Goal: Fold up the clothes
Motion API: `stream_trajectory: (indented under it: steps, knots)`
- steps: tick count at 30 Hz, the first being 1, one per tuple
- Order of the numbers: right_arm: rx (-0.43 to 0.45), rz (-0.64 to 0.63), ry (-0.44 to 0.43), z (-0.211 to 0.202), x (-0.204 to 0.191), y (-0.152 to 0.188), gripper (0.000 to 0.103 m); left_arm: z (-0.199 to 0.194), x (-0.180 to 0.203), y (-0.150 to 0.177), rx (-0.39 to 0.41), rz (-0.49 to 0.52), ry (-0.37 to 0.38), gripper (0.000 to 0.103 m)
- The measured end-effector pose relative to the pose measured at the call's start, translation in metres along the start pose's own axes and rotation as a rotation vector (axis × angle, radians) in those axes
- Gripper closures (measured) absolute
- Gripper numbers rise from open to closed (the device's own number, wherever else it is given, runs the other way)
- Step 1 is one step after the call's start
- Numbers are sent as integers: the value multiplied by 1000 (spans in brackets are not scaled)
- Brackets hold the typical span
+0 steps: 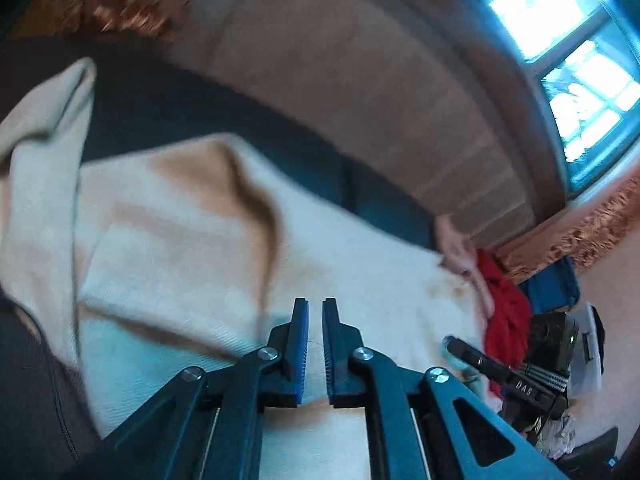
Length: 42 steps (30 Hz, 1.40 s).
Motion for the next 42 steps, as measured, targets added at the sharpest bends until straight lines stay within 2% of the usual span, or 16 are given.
stream_trajectory:
  steps: [2, 5, 8, 10, 12, 14, 17, 19, 21, 23, 28, 30, 33, 36, 40, 42]
  knots:
    - [63, -37, 12, -14, -11, -13, 64, 5, 16, -1, 9, 60, 9, 90]
    - [126, -113, 52, -20, -35, -31, 53, 21, 19, 4, -6, 84, -18, 89]
    - [136, -192, 141, 4, -58, -42, 49, 37, 10, 12, -18, 65, -77, 88]
    - [114, -231, 209, 28, -60, -45, 44, 47, -5, 16, -16, 60, -87, 88]
    - [77, -252, 244, 53, -57, -46, 43, 48, -8, 16, 33, 115, -87, 90]
    - [98, -313, 281, 67, -58, -44, 39, 51, -10, 10, 38, 106, -96, 90]
    - [91, -371, 294, 75, -66, -42, 20, 54, -8, 4, 29, 84, -110, 91]
    - [69, -411, 271, 77, -71, -38, 0, 49, -1, 4, 28, 84, -126, 89]
    - [46, -433, 236, 76, -75, -36, 0, 41, 11, 2, 60, 122, -134, 85]
    - [27, -386, 165, 67, -71, -41, 0, 36, 22, -1, 84, 164, -108, 83]
    - [40, 15, -85, 32, -14, -87, 0, 50, 52, -2, 49, 271, -29, 79]
    - [37, 142, -117, 28, 17, -102, 0, 67, 62, 2, -1, 285, 5, 79]
    - [-29, 253, -148, 38, 47, -111, 0, 84, 58, 13, -60, 282, 11, 78]
    - [-103, 288, -171, 57, 62, -110, 0, 95, 56, 21, -95, 281, 22, 78]
    - [-17, 319, -236, 61, 60, -127, 0, 102, 58, 27, -102, 287, 30, 79]
    - [50, 391, -238, 59, 68, -132, 0, 102, 58, 27, -102, 290, 29, 79]
Point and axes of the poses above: each gripper's, at about its wrist camera, not at the fingertips, and z roughly the way its jaws point, x to its right, y to its underside, the point moved 3 cm from there along z, roughly the way its jaws point, and after that the axes turned 11 degrees about y, right-handed, at the moved point
